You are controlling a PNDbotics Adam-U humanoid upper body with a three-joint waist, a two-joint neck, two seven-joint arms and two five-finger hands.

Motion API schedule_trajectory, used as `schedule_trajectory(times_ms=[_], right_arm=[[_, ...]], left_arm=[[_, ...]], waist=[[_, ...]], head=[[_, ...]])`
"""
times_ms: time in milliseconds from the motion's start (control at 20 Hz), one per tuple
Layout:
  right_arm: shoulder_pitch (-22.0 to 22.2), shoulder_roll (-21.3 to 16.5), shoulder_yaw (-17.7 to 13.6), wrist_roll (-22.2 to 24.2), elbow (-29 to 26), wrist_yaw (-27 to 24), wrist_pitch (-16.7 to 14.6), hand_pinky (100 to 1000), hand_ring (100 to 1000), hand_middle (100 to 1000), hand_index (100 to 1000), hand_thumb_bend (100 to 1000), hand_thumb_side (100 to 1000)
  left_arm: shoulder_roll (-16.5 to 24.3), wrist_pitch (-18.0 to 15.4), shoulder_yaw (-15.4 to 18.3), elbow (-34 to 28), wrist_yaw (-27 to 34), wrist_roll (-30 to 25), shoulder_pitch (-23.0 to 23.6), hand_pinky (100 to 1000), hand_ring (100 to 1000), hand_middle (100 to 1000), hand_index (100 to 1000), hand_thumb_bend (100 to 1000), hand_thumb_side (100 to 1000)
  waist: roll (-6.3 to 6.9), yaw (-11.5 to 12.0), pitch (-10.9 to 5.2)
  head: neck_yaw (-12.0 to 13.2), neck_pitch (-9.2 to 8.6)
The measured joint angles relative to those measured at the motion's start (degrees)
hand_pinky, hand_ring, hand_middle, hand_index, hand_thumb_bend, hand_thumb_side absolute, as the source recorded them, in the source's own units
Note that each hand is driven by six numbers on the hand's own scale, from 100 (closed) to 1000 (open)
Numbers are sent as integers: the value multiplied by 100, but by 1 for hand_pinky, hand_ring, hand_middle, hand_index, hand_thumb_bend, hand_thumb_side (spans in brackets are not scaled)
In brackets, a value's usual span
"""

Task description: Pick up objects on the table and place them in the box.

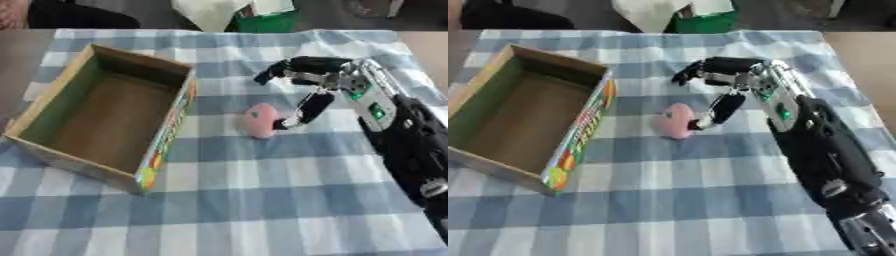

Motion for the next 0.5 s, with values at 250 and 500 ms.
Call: schedule_trajectory(times_ms=[250, 500], right_arm=[[0, 0, 41, -74, 32, 3, -74, 863, 873, 693, 817, 371, 363], [2, 0, 98, -150, 29, -23, -150, 850, 854, 655, 778, 259, 354]], left_arm=[[-1, 3, 0, 0, 0, -4, 0, 505, 383, 615, 773, 171, 557], [-2, 4, 1, 0, -3, -5, 0, 506, 383, 616, 773, 172, 557]], waist=[[0, -1, 12], [1, -1, 19]], head=[[1, 0], [8, 1]])
